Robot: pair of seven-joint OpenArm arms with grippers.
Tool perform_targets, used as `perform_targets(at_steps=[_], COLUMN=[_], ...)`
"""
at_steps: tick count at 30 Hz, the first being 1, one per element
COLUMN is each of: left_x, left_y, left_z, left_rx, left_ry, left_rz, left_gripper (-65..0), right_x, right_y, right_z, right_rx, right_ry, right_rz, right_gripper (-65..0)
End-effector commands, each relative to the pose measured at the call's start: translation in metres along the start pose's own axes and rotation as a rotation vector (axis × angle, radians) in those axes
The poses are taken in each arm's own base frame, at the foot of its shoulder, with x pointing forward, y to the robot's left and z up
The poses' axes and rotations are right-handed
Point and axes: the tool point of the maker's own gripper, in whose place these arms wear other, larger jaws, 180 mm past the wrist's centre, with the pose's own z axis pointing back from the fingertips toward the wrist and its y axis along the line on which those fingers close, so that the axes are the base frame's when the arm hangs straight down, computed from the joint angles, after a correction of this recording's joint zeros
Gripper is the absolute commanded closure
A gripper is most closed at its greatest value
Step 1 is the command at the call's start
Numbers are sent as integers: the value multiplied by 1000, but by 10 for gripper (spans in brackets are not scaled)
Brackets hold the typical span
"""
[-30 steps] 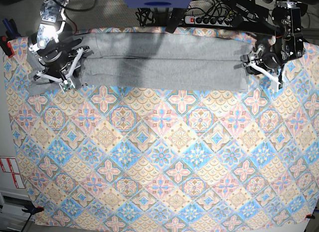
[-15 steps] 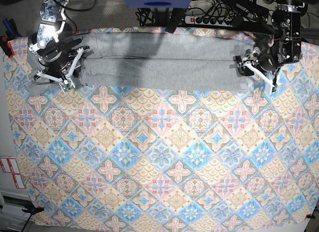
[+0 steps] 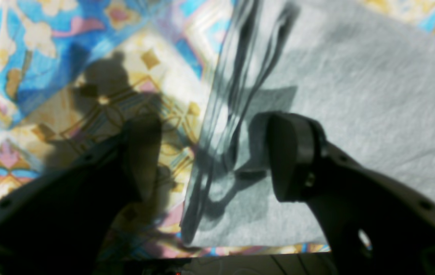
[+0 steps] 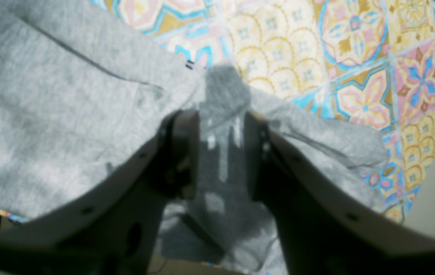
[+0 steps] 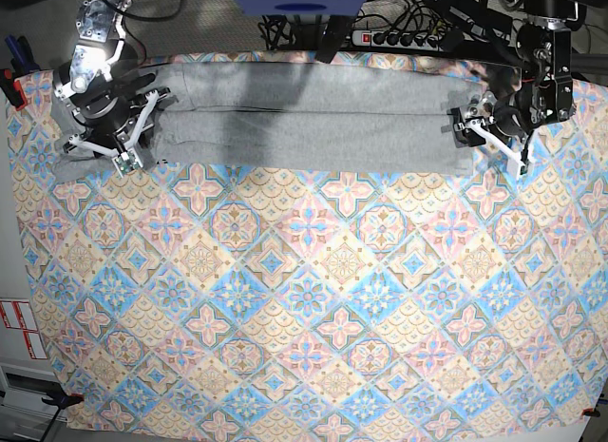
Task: Fold the T-shirt properly
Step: 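Regrip the strip's ends with both grippers, pressing the folded layers flat, then grasp the strip end with the left gripper and fold it toward the right gripper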
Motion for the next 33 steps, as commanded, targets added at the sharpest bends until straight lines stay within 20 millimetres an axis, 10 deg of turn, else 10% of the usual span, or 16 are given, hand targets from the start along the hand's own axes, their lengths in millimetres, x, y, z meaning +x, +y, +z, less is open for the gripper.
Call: perform_targets(at_steps=[1,10,16,33], left_x=[-5,-38,-26,-17], left_y=[3,-44,-76,-75], left_z=[-2,-20,-10,-8], left_rx=[9,-84,-148,-148], left_ry=[12,100,47,20], left_rz=[8,-58,-93,-88], left_gripper=[-448,-424,-310,-130], right_x=[8,7,7,6], right_y=[-6,-7,-8,-7], right_z=[4,4,4,4], right_rx=[-18,-19,-23,-22], right_ry=[-30,-25,-25,-22], right_rz=[8,7,6,6], right_gripper=[-184,-184,-184,-183])
